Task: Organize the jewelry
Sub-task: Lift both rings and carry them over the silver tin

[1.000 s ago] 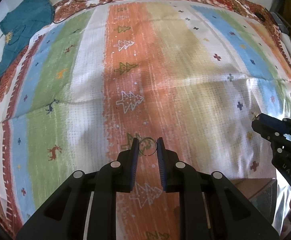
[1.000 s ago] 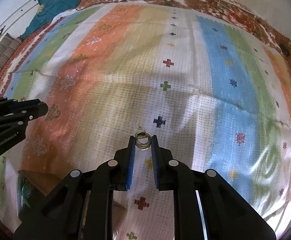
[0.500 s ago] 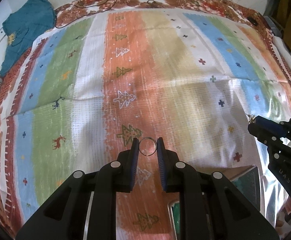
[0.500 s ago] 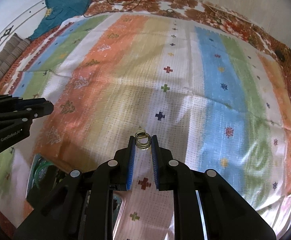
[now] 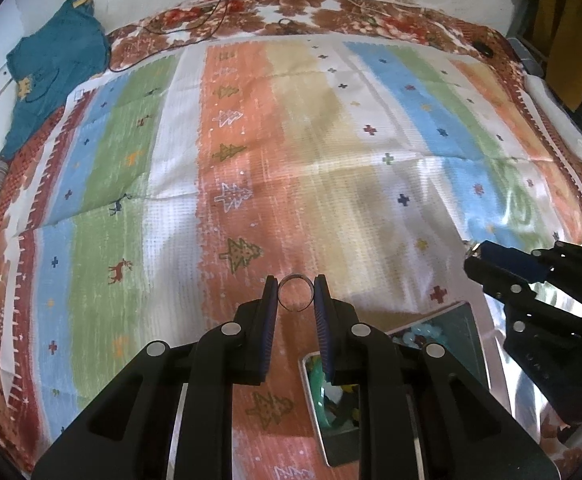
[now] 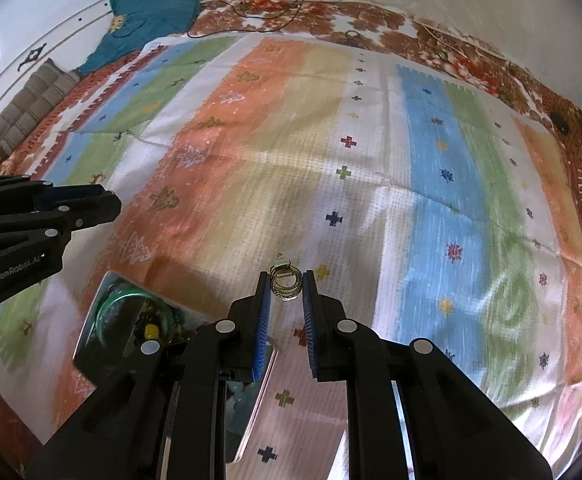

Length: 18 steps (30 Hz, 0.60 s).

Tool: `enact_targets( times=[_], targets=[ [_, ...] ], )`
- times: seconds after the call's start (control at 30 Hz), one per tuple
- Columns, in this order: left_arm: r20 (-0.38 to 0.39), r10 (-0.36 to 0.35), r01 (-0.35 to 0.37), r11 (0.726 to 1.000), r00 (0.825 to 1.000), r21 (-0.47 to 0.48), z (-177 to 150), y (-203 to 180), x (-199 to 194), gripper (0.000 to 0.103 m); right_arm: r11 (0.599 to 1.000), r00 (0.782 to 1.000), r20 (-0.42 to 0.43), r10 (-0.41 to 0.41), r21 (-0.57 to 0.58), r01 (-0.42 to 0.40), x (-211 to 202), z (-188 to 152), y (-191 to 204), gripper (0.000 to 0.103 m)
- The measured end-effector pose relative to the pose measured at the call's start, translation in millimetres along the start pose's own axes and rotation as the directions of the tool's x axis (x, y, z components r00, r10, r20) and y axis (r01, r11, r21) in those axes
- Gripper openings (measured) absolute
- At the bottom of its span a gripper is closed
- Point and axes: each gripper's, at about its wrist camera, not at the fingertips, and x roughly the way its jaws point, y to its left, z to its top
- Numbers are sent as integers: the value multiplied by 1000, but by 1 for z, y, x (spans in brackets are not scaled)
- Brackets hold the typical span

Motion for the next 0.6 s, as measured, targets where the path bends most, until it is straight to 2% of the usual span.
enact_targets(
  times=[0.6],
  targets=[
    [41,-41,40,999,998,26,-29,-21,-37,18,999,999,24,38,-26,-38,-31,-25,17,17]
  ],
)
